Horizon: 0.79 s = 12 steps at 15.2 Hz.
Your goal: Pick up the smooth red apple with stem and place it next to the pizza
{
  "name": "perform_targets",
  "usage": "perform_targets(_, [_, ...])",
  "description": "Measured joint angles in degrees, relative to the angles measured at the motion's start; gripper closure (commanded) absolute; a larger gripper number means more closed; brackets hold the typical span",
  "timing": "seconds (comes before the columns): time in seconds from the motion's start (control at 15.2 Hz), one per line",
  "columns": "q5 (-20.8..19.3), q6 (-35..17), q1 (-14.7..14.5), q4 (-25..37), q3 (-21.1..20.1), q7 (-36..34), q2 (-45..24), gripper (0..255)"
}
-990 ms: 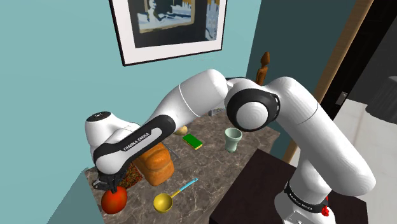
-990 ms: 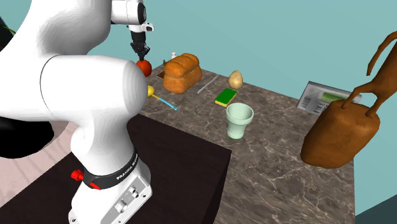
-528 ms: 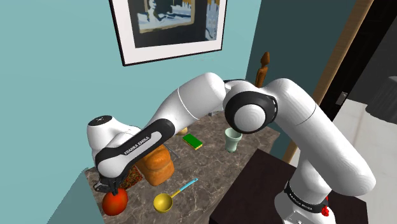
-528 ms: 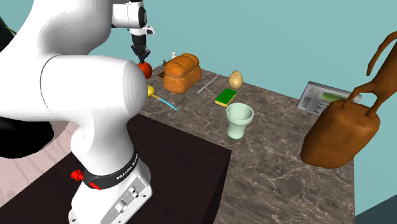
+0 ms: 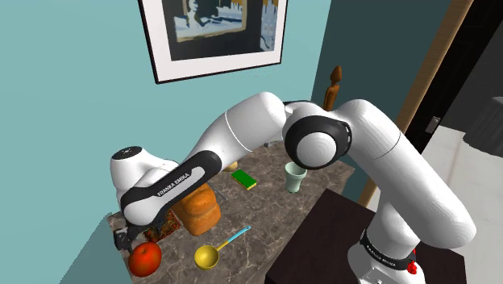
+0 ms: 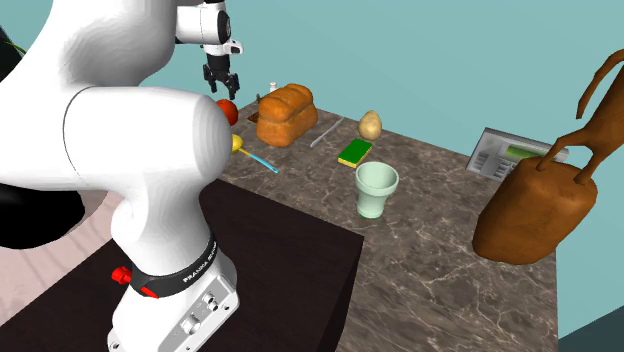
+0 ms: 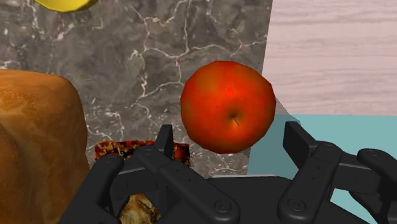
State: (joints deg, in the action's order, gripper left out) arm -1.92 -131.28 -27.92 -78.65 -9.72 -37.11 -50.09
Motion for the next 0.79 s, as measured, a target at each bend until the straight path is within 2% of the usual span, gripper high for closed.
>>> perform_targets(0.33, [0.35, 3.21, 0.64, -0.51, -0.3, 0.23, 3.75, 0])
perform_targets(0.79, [0.46, 3.91, 0.78, -1.12, -0.41, 0.23, 5.02, 0])
